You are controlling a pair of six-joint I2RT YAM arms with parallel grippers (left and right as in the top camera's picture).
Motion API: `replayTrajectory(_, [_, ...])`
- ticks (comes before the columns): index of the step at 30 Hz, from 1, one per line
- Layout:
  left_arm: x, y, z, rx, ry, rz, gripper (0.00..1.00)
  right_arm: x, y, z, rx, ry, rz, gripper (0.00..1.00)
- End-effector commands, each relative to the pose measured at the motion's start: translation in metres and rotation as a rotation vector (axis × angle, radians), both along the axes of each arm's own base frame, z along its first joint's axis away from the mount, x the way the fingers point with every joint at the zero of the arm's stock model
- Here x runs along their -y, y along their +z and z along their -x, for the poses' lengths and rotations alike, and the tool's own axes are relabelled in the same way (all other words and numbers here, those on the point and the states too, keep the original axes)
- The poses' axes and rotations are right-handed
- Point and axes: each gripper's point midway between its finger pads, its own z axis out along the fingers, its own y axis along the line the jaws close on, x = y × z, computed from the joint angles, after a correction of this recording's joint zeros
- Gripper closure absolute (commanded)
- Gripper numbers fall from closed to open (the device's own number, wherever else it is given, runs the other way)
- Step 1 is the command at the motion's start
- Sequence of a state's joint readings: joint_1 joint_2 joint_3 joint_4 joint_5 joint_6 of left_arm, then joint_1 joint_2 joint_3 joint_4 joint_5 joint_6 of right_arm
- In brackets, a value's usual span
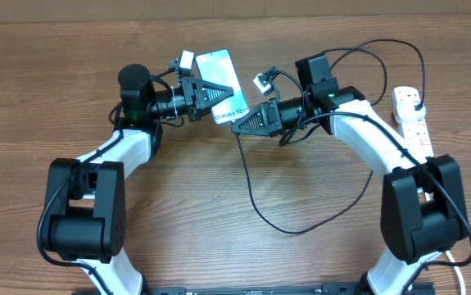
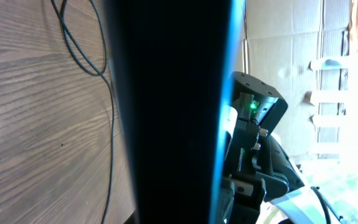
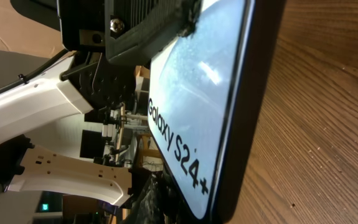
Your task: Plug charger to phone and switch on socket
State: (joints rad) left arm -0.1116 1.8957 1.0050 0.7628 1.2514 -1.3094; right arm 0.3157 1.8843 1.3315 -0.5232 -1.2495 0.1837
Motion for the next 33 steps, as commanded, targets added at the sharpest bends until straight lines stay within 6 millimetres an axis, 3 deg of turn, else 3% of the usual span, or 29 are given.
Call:
replayTrajectory(1, [0.026,0.017,0.041,0.114,-0.220,0.015,0.96,-0.004,0.004,-0.004,0.035,0.006,-0.013,0.96])
replayTrajectory(16, [0.024,0.019,0.064,0.117,-0.357,0.035,0.96,-0.004,0.005,-0.006,0.041,0.004,-0.016,0.97])
replayTrajectory(24, [0.024,0.019,0.065,0.106,-0.360,0.036,0.96,-0.004,0.005,-0.006,0.040,0.004,-0.016,0.96])
replayTrajectory(25, [0.024,0.019,0.065,0.106,-0.360,0.036,0.96,-0.004,0.005,-0.005,0.041,0.004,-0.016,0.88])
replayTrajectory(27, [0.024,0.018,0.064,0.106,-0.351,0.034,0.96,-0.004,0.006,-0.004,0.039,0.011,-0.026,0.45])
replayTrajectory(29, [0.024,0.018,0.060,0.106,-0.333,0.032,0.96,-0.003,0.013,-0.001,0.040,0.035,-0.064,0.18])
replayTrajectory(31, [0.024,0.018,0.056,0.107,-0.308,0.028,0.96,0.000,0.020,0.000,0.041,0.045,-0.094,0.05])
replayTrajectory(33, [0.022,0.018,0.052,0.107,-0.287,0.026,0.96,0.006,0.025,0.002,0.066,0.050,-0.112,0.00])
